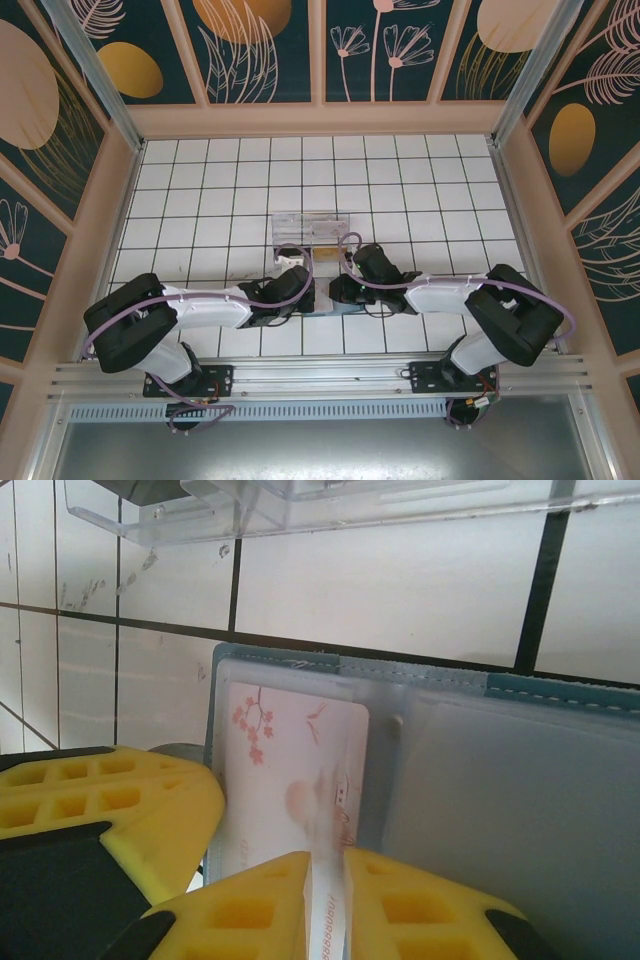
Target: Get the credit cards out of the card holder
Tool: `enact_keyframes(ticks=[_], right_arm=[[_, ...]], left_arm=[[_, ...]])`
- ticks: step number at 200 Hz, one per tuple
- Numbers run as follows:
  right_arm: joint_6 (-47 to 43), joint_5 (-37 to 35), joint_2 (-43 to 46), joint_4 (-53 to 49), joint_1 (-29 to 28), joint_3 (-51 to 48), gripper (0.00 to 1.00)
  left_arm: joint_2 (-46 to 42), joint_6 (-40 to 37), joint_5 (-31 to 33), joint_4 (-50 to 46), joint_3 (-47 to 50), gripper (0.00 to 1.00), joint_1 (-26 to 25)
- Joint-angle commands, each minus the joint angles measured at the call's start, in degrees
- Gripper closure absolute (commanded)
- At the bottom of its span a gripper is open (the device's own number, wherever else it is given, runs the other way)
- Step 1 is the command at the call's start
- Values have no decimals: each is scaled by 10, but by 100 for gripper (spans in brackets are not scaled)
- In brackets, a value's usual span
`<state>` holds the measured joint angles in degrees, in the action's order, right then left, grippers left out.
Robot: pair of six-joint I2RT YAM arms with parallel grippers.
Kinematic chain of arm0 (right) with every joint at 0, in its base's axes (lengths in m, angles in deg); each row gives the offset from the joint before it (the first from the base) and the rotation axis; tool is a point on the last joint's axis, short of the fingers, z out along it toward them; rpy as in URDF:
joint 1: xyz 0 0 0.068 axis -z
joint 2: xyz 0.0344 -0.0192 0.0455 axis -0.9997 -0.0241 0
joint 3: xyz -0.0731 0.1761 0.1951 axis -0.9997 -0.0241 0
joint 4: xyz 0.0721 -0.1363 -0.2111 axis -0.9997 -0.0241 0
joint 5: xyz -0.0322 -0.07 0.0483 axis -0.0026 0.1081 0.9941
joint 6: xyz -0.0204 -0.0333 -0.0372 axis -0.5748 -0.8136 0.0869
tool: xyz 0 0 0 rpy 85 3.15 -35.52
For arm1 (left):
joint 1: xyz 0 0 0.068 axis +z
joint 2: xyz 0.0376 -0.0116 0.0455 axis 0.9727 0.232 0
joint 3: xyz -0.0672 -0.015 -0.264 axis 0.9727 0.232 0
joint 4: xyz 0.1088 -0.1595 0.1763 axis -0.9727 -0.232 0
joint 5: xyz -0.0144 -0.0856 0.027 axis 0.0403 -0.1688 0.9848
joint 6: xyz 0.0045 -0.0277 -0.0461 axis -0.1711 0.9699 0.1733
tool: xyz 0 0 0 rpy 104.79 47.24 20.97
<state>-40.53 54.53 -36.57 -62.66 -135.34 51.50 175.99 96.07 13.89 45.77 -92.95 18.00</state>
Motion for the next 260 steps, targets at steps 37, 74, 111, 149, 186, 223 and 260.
enact_keyframes(ticks=[37,74,111,149,186,223,260], right_arm=[[9,-2,-30,-19,-3,23,81],[9,-26,-16,-46,-3,27,76],[8,0,-26,-23,-3,25,79],[12,1,-26,-17,-2,23,100],[10,-15,2,-35,8,15,100],[6,-16,30,-43,30,-6,100],[4,-14,34,-47,37,-10,100]], left_arm=[[13,6,4,-25,1,100,0],[12,8,4,-20,6,100,0],[17,8,-2,-10,8,100,0],[17,8,-2,-10,8,100,0],[12,10,8,-20,12,100,0],[7,12,20,-35,16,100,0],[6,11,21,-36,16,100,0]])
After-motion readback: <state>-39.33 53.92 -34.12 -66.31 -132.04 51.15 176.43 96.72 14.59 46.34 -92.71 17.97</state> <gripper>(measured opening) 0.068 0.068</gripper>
